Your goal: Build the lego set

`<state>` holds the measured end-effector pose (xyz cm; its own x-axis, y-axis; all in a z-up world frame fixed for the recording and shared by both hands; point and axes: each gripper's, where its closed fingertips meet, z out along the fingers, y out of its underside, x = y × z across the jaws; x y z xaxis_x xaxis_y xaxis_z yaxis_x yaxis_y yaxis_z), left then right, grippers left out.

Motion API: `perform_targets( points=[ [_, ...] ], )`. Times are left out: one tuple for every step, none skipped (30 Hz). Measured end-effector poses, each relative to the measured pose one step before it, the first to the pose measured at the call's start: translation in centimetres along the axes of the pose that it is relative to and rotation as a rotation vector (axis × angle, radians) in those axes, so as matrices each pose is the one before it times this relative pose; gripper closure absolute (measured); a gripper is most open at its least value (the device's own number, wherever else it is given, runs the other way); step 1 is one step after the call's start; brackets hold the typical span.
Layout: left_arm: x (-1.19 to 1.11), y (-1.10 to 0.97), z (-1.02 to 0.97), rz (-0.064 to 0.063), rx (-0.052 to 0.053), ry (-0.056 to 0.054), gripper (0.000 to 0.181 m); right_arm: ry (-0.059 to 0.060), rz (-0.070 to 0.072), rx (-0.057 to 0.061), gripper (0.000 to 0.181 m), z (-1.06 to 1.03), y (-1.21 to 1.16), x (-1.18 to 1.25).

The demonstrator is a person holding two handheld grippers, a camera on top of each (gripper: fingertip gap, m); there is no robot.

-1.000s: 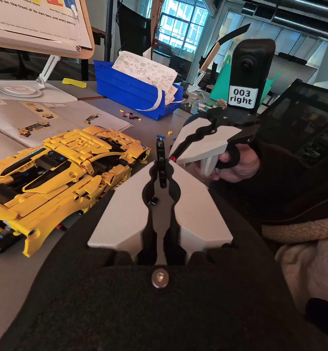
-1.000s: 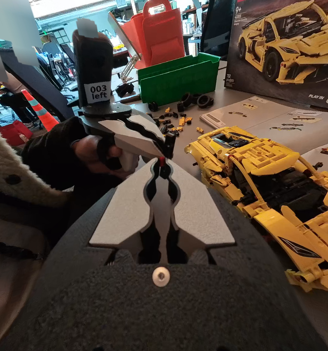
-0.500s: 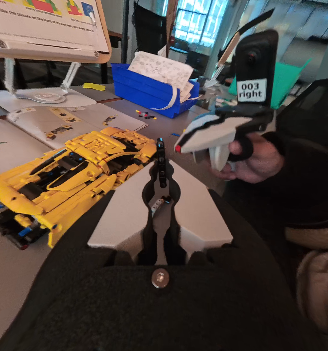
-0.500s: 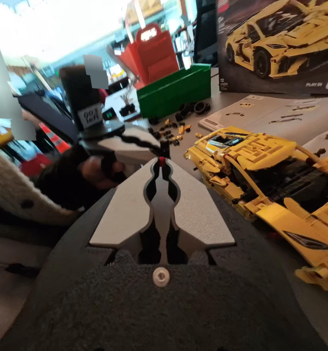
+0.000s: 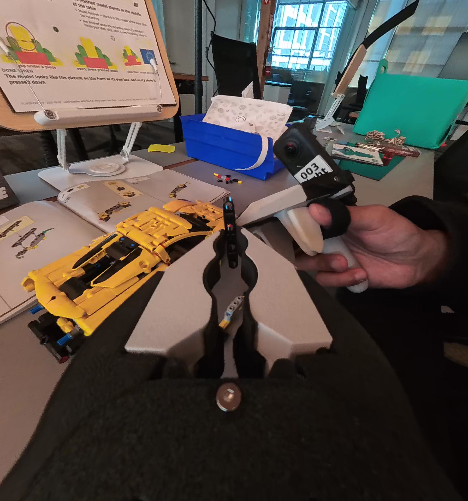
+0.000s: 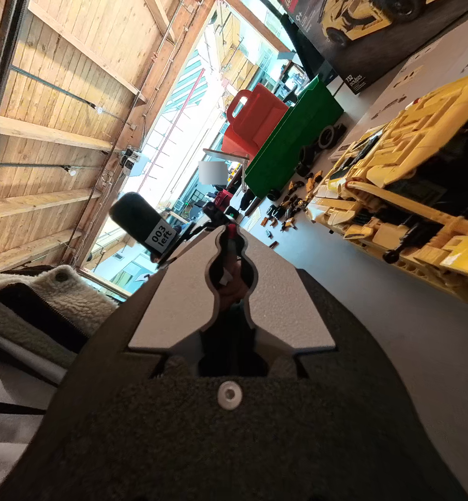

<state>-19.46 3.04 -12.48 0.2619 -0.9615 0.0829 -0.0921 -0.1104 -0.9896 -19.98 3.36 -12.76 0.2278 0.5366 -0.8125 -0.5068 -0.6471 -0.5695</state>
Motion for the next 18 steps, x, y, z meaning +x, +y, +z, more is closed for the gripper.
perform_targets(
  points=[
    [0.009, -0.039, 0.002, 0.0078, 0.0014, -0.0051, 0.174, -0.0065, 0.0078, 0.0025, 0.179, 0.023, -0.040, -0.044],
    [-0.051, 0.017, 0.014, 0.0065, -0.0017, -0.0069, 0.174, 0.0014, 0.0027, 0.0032, 0.179, -0.001, -0.027, 0.046],
    [-0.101, 0.036, 0.006, 0.0077, -0.0024, -0.0105, 0.174, 0.0013, 0.0013, 0.0011, 0.179, 0.037, 0.022, 0.025],
    [-0.133, -0.022, -0.024, 0.0118, -0.0006, -0.0147, 0.174, -0.0048, 0.0051, 0.0000, 0.179, 0.034, 0.000, -0.061],
    [-0.276, -0.035, -0.035, 0.0169, -0.0005, -0.0259, 0.174, -0.0124, 0.0073, 0.0004, 0.179, 0.028, -0.008, -0.123],
    [-0.288, 0.013, -0.021, 0.0177, -0.0024, -0.0246, 0.174, -0.0129, 0.0128, -0.0049, 0.179, 0.049, 0.067, -0.110],
    [-0.065, 0.018, 0.018, 0.0069, -0.0016, -0.0057, 0.174, -0.0101, 0.0080, -0.0103, 0.179, 0.079, 0.185, -0.088],
    [0.053, -0.028, 0.007, -0.0055, 0.0028, 0.0067, 0.174, 0.0013, -0.0030, 0.0008, 0.179, -0.013, 0.033, 0.019],
    [0.097, -0.132, -0.049, -0.0078, 0.0082, 0.0102, 0.174, 0.0061, -0.0103, -0.0009, 0.179, -0.073, -0.041, 0.023],
    [0.104, -0.175, -0.057, -0.0025, 0.0106, 0.0085, 0.174, 0.0065, -0.0160, -0.0072, 0.179, -0.039, 0.028, 0.011],
    [0.149, -0.100, -0.031, -0.0002, 0.0071, 0.0094, 0.174, 0.0086, -0.0150, -0.0019, 0.179, -0.023, -0.028, 0.004],
    [0.204, -0.029, 0.003, -0.0041, 0.0036, 0.0145, 0.174, 0.0119, -0.0178, -0.0036, 0.179, -0.021, 0.037, 0.053],
    [0.138, 0.009, -0.001, -0.0035, 0.0008, 0.0113, 0.174, 0.0153, -0.0208, -0.0125, 0.179, -0.027, 0.172, 0.120],
    [0.059, -0.016, -0.018, 0.0028, 0.0013, 0.0040, 0.174, 0.0070, -0.0125, -0.0021, 0.178, -0.034, 0.040, -0.015],
    [0.086, -0.130, -0.041, 0.0068, 0.0065, 0.0023, 0.174, -0.0059, -0.0040, 0.0026, 0.178, -0.036, -0.020, -0.163],
    [0.019, -0.137, -0.036, 0.0084, 0.0054, -0.0035, 0.174, -0.0107, 0.0033, 0.0035, 0.178, 0.001, -0.047, -0.166],
    [-0.187, -0.068, -0.072, 0.0115, 0.0002, -0.0160, 0.174, -0.0073, 0.0049, -0.0018, 0.178, 0.042, 0.001, -0.073],
    [-0.329, 0.001, -0.082, 0.0111, -0.0027, -0.0212, 0.174, -0.0066, -0.0011, -0.0043, 0.178, 0.044, 0.010, -0.085]
  ],
)
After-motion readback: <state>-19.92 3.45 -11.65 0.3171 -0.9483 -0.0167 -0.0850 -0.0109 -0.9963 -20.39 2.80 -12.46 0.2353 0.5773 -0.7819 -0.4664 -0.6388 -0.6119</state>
